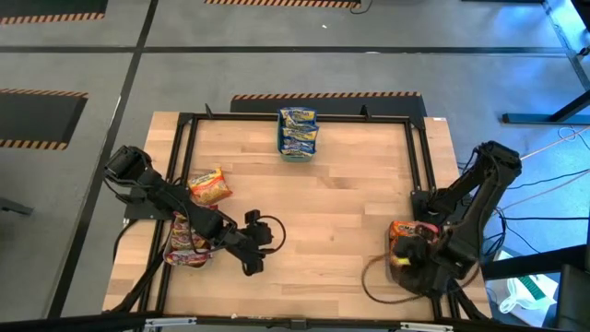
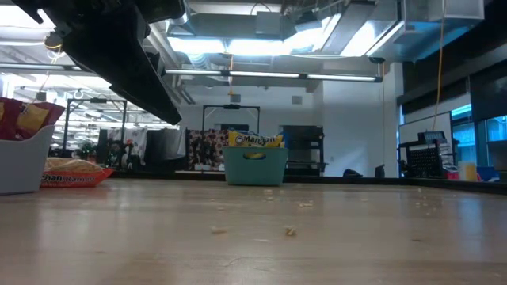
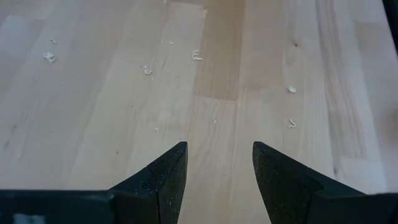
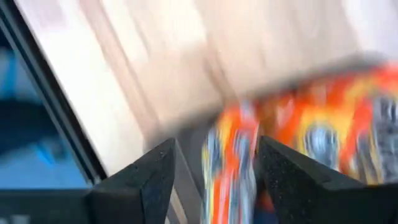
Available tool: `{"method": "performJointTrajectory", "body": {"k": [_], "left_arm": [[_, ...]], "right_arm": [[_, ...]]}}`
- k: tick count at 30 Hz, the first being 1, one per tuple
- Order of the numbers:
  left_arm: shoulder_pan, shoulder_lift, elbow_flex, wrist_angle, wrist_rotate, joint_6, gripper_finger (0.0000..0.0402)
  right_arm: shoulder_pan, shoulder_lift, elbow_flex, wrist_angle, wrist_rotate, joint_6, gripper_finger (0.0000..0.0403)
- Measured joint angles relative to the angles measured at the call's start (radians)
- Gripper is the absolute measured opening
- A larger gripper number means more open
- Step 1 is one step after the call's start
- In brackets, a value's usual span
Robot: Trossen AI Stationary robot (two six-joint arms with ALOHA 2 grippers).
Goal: Sort Maruchan noodles
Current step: Put the orange noodle pack into the black bin
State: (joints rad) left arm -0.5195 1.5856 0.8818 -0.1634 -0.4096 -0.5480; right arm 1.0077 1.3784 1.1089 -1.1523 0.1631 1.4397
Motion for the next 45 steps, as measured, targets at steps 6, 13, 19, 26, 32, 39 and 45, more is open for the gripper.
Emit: {"method": "performJointTrajectory", "body": {"k": [6, 13, 19, 26, 32, 39, 45], "left_arm": [[0.025, 0.0, 0.0, 0.0, -0.032, -0.003, 0.0176], [0.067, -0.001, 0.0, -0.004, 0.027, -0.009, 0.0183], [0.07, -0.001, 0.0, -0.004, 0.036, 0.008, 0.0185], [0.07, -0.001, 0.0, -0.008, 0.035, 0.012, 0.0185], [0.069, -0.001, 0.0, -0.008, 0.035, 0.028, 0.0185], [0.066, -0.001, 0.0, -0.009, 0.028, 0.035, 0.0185], [0.067, -0.001, 0.0, -0.008, 0.026, 0.035, 0.0185]], "right_arm": [[-0.075, 0.0, -0.023, 0.201, 0.248, -0.101, 0.0214], [-0.105, 0.0, -0.035, 0.251, 0.138, -0.151, 0.0214], [-0.054, -0.001, -0.007, 0.298, -0.027, -0.084, 0.0214], [0.043, 0.009, -0.023, 0.326, -0.089, 0.251, 0.0214], [0.094, 0.009, -0.091, 0.398, -0.094, 0.371, 0.0214], [0.091, 0.009, -0.147, 0.353, -0.131, 0.385, 0.0214], [0.092, 0.008, -0.152, 0.131, -0.142, 0.388, 0.0214]]}}
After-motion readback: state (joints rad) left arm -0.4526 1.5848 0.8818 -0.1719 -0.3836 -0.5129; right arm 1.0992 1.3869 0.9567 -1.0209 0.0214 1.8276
